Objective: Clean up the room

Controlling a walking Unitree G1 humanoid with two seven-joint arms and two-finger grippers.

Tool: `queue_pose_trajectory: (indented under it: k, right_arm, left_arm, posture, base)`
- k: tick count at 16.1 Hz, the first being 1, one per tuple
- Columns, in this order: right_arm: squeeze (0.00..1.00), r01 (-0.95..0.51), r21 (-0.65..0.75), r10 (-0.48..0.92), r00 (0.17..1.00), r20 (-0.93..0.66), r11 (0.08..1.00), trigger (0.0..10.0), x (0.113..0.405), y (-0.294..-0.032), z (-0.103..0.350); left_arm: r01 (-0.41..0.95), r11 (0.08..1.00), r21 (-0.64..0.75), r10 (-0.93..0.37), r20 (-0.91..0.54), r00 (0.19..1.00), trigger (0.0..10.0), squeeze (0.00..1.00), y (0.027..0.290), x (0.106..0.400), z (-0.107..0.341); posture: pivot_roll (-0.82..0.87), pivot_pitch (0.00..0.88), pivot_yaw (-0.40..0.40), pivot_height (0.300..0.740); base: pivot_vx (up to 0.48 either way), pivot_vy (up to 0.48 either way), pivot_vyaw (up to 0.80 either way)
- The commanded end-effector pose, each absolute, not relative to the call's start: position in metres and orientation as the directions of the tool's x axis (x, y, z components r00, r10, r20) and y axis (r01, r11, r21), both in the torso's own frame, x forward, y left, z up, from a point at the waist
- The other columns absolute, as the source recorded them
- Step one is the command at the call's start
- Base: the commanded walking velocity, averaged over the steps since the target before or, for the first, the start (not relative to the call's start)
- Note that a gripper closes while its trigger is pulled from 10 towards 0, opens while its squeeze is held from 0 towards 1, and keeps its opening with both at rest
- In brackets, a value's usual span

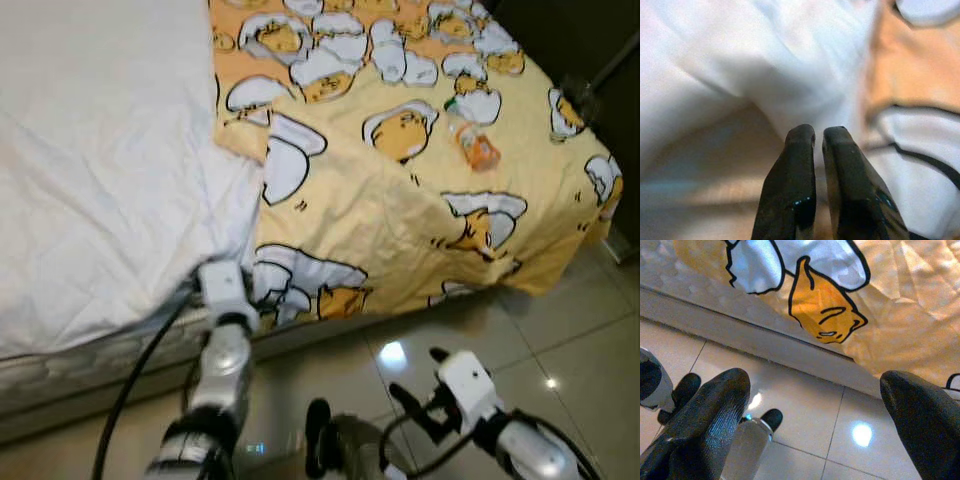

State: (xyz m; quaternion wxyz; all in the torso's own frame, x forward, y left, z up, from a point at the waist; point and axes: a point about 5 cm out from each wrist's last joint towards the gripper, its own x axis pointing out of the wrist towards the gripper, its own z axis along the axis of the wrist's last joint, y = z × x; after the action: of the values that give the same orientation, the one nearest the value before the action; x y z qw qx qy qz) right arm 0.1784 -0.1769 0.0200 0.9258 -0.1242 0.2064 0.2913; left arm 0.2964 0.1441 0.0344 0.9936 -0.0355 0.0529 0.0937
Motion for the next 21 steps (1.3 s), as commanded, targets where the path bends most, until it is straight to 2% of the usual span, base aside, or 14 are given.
queue_pose_trajectory:
  k: [1,4,9,12,13,14,16,17,19,20,21]
  right_arm:
    - [0.0,-0.59,-0.109,0.476,0.734,-0.484,0.8,10.0,0.173,-0.184,0.016]
    - [0.0,-0.6,-0.102,0.488,0.728,-0.482,0.794,10.0,0.174,-0.181,0.016]
    - [0.0,-0.597,-0.068,0.52,0.744,-0.42,0.8,10.0,0.18,-0.18,0.028]
    - [0.0,-0.601,-0.069,0.522,0.74,-0.424,0.796,10.0,0.177,-0.18,0.027]
    - [0.0,-0.601,-0.068,0.521,0.739,-0.428,0.797,10.0,0.175,-0.181,0.026]
    - [0.0,-0.6,-0.067,0.519,0.738,-0.431,0.797,10.0,0.174,-0.182,0.026]
    - [0.0,-0.601,-0.065,0.517,0.733,-0.441,0.797,10.0,0.172,-0.184,0.023]
    - [0.0,-0.605,-0.064,0.521,0.73,-0.444,0.794,10.0,0.172,-0.183,0.022]
    - [0.0,-0.608,-0.063,0.524,0.727,-0.444,0.791,10.0,0.172,-0.181,0.022]
    - [0.0,-0.61,-0.064,0.525,0.727,-0.443,0.79,10.0,0.173,-0.181,0.022]
    - [0.0,-0.61,-0.064,0.525,0.727,-0.443,0.79,10.0,0.173,-0.181,0.022]
  left_arm:
    - [-0.201,0.978,-0.056,0.192,-0.129,0.973,10.0,1.0,0.142,0.289,0.029]
    - [-0.287,0.946,-0.149,0.264,-0.155,0.952,10.0,1.0,0.152,0.293,0.03]
    - [-0.281,0.934,-0.22,0.247,-0.17,0.954,10.0,1.0,0.142,0.304,0.036]
    - [-0.264,0.955,-0.132,0.248,-0.122,0.961,10.0,1.0,0.14,0.305,0.042]
    - [-0.261,0.965,-0.022,0.258,-0.091,0.962,10.0,1.0,0.138,0.299,0.041]
    - [-0.259,0.966,0.015,0.259,-0.082,0.962,10.0,1.0,0.136,0.294,0.039]
    - [-0.174,0.973,0.153,0.178,-0.011,0.984,10.0,1.0,0.119,0.283,0.039]
    - [-0.154,0.973,0.175,0.155,0.005,0.988,10.0,1.0,0.113,0.281,0.039]
    - [-0.168,0.976,0.137,0.173,-0.029,0.984,10.0,1.0,0.113,0.28,0.035]
    - [-0.213,0.976,0.047,0.216,-0.084,0.973,10.0,1.0,0.117,0.281,0.032]
    - [-0.225,0.974,0.027,0.227,-0.094,0.969,10.0,1.0,0.119,0.282,0.032]
  posture:
    - [-0.21,0.223,-0.144,0.736]
    - [-0.21,0.22,-0.154,0.736]
    - [-0.23,0.208,-0.163,0.736]
    - [-0.24,0.201,-0.158,0.736]
    - [-0.24,0.2,-0.156,0.736]
    - [-0.23,0.197,-0.154,0.736]
    - [-0.23,0.199,-0.155,0.736]
    - [-0.23,0.199,-0.155,0.736]
    - [-0.22,0.201,-0.158,0.736]
    - [-0.23,0.2,-0.159,0.736]
    - [-0.23,0.2,-0.159,0.736]
  base:
    - [0.0,0.0,0.0]
    - [0.0,0.0,0.0]
    - [0.0,0.0,0.0]
    - [0.0,0.0,0.0]
    - [0.0,0.0,0.0]
    - [0.0,0.0,0.0]
    - [0.0,0.0,0.0]
    - [0.0,0.0,0.0]
    - [0.0,0.0,0.0]
    - [0.0,0.0,0.0]
    - [0.0,0.0,0.0]
